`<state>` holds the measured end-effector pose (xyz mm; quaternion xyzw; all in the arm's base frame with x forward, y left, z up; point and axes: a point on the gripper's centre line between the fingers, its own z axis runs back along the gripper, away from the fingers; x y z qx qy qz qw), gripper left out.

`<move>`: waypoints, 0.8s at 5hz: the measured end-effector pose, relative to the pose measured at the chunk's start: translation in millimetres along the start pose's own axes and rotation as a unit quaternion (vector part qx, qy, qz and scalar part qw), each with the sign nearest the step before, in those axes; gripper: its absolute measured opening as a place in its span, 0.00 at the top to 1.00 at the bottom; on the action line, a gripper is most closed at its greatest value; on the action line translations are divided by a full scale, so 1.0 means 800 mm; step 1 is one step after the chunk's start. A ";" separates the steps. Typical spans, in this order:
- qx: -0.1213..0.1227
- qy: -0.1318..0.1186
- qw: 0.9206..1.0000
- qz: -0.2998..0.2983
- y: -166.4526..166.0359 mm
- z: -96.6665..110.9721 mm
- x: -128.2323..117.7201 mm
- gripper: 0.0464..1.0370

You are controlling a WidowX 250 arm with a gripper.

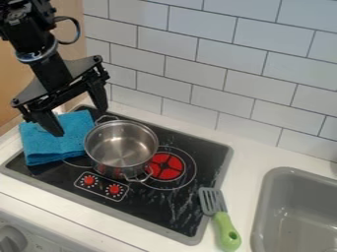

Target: Move spatula to the upper right corner of the stove

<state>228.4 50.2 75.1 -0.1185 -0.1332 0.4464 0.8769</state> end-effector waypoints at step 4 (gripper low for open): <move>0.033 0.007 0.999 -0.031 -0.038 -0.013 -0.013 0.04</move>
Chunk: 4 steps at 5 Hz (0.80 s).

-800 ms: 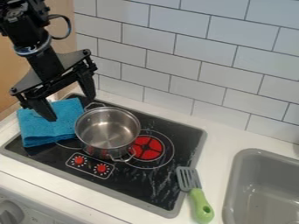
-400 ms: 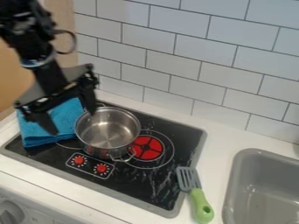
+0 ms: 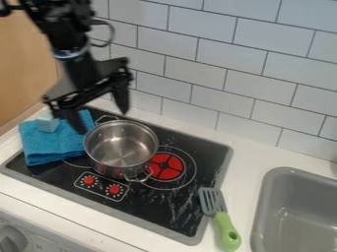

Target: Move spatula to the upper right corner of the stove

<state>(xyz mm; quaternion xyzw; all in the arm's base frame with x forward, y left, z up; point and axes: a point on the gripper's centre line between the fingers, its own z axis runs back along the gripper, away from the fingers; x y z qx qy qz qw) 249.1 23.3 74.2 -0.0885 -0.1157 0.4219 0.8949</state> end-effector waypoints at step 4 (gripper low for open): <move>-0.016 0.025 0.995 -0.095 -0.078 -0.012 -0.071 0.04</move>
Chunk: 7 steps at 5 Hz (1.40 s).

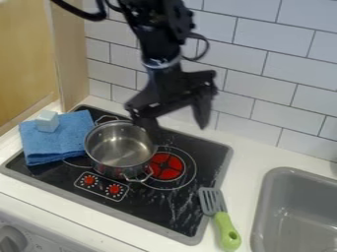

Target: Move spatula to the upper right corner of the stove

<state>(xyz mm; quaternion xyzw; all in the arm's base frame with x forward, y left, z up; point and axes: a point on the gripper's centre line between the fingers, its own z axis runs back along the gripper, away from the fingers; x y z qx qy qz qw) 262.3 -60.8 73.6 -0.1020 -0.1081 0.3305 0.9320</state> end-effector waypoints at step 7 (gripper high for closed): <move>0.070 0.074 0.994 -0.045 -0.021 -0.071 -0.105 0.04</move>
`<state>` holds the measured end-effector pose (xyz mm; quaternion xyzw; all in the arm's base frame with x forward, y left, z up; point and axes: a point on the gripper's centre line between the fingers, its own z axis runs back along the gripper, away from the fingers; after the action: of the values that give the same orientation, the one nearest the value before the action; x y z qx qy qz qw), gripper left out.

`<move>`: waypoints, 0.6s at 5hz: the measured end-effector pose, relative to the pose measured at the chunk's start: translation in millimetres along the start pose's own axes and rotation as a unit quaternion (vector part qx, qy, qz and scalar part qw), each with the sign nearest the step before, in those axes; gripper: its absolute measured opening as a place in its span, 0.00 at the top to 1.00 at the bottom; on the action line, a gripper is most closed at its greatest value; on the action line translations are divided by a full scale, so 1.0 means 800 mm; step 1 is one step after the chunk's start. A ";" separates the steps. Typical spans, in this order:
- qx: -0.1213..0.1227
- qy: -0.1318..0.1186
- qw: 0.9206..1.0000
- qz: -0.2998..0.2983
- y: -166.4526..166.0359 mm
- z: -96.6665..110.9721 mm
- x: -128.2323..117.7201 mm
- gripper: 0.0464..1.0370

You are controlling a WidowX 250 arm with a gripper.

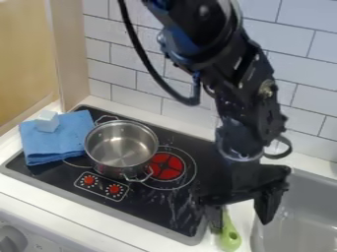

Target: Move spatula to the upper right corner of the stove

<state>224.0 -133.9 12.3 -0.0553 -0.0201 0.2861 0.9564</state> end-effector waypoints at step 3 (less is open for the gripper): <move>0.041 0.007 0.999 -0.001 -0.002 -0.012 0.007 0.41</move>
<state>230.1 -133.1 2.6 -0.0180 -0.0015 0.2854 0.9583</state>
